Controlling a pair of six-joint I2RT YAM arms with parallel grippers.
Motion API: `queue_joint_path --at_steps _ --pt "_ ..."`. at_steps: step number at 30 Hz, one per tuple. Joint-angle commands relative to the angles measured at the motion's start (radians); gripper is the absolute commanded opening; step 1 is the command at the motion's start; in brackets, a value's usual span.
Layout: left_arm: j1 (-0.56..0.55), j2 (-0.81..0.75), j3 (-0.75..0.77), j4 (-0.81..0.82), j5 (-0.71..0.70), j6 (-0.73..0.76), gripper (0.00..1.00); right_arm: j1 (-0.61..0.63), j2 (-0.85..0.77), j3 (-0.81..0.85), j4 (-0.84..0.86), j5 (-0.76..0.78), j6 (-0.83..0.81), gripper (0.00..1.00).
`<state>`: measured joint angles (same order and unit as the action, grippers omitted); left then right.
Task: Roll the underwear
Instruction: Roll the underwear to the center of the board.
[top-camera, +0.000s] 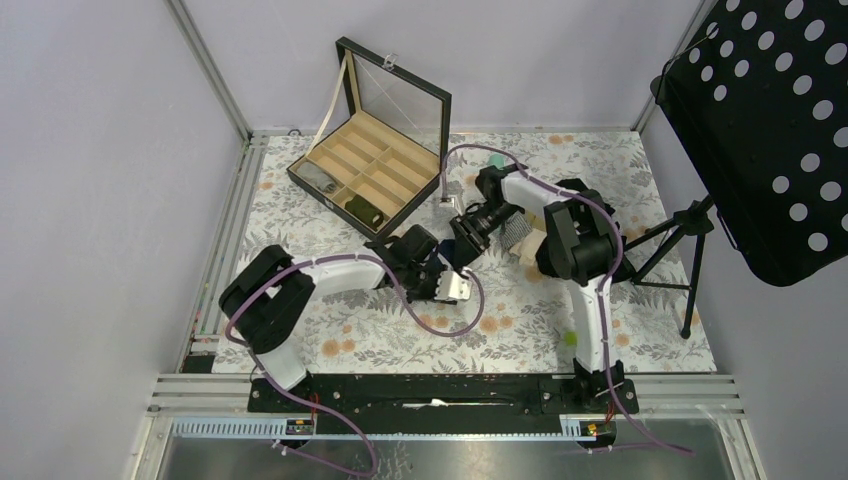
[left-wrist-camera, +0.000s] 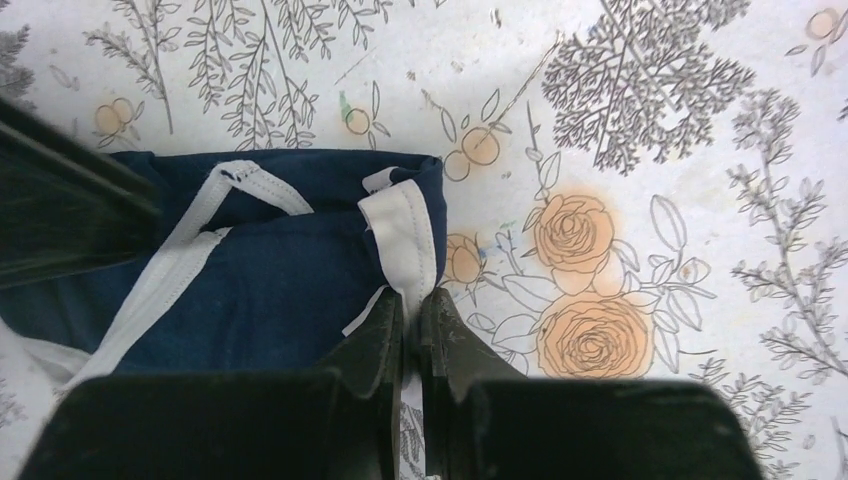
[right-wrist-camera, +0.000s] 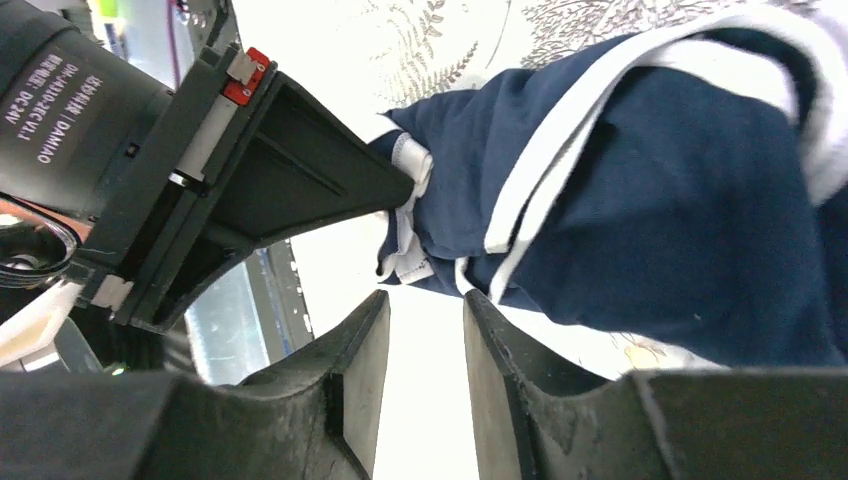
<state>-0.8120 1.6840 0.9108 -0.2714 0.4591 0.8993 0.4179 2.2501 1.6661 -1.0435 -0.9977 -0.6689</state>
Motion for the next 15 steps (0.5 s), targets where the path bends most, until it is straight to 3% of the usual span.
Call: queue_joint_path --at_steps 1,4,8,15 --pt "-0.002 0.070 0.102 -0.180 0.111 -0.023 0.00 -0.050 -0.175 -0.036 0.127 0.087 0.012 0.39" --pt "0.010 0.137 0.184 -0.289 0.170 -0.036 0.00 -0.128 -0.355 -0.150 0.400 0.163 0.144 0.40" --pt "0.036 0.237 0.286 -0.428 0.277 -0.064 0.00 -0.233 -0.564 -0.342 0.771 0.297 0.376 0.34" --pt "0.089 0.448 0.457 -0.576 0.437 -0.151 0.01 -0.279 -0.932 -0.689 0.974 0.394 0.421 0.33"
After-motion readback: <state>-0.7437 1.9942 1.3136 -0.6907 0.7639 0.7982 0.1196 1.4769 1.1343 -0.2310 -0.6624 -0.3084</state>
